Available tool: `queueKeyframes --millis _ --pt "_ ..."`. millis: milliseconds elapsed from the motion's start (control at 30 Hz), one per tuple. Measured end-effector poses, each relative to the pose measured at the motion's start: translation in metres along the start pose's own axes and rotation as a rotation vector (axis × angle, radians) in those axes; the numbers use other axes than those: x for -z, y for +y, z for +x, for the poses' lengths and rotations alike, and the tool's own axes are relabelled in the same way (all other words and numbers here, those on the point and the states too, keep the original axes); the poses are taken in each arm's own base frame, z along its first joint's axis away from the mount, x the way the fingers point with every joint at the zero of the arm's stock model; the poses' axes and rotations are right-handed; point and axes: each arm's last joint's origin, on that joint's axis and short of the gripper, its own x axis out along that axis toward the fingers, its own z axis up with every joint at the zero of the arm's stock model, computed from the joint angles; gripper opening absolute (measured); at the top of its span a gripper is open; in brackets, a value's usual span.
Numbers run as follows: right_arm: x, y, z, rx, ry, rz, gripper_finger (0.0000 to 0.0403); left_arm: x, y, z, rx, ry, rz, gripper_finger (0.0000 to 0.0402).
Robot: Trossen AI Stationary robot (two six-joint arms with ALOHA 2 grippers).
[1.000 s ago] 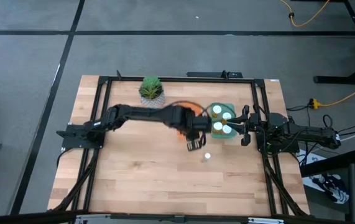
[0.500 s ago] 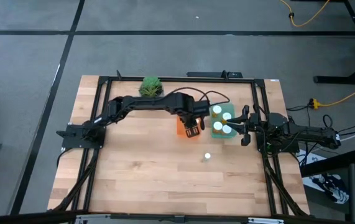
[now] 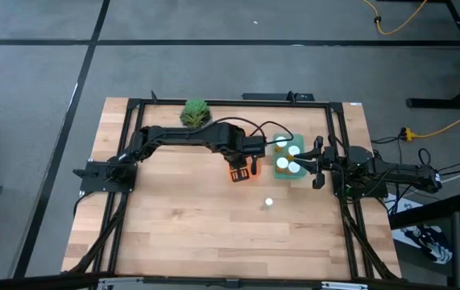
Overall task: Pick and place medicine bottles into bin by pill shape (circle, oval)
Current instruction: Put the small yellow bottle into the orange bin
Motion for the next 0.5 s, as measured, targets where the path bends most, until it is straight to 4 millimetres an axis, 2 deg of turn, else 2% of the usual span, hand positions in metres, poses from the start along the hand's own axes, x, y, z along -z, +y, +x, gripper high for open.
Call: queueKeyframes --millis 267,500 --pt "0.0 0.0 0.0 0.0 0.002 0.0 0.0081 0.011 -0.006 -0.025 0.007 -0.008 0.033 0.0115" --pt "0.0 0.0 0.0 0.0 0.002 0.0 0.0081 0.026 -0.02 -0.04 -0.017 0.029 0.069 0.0114"
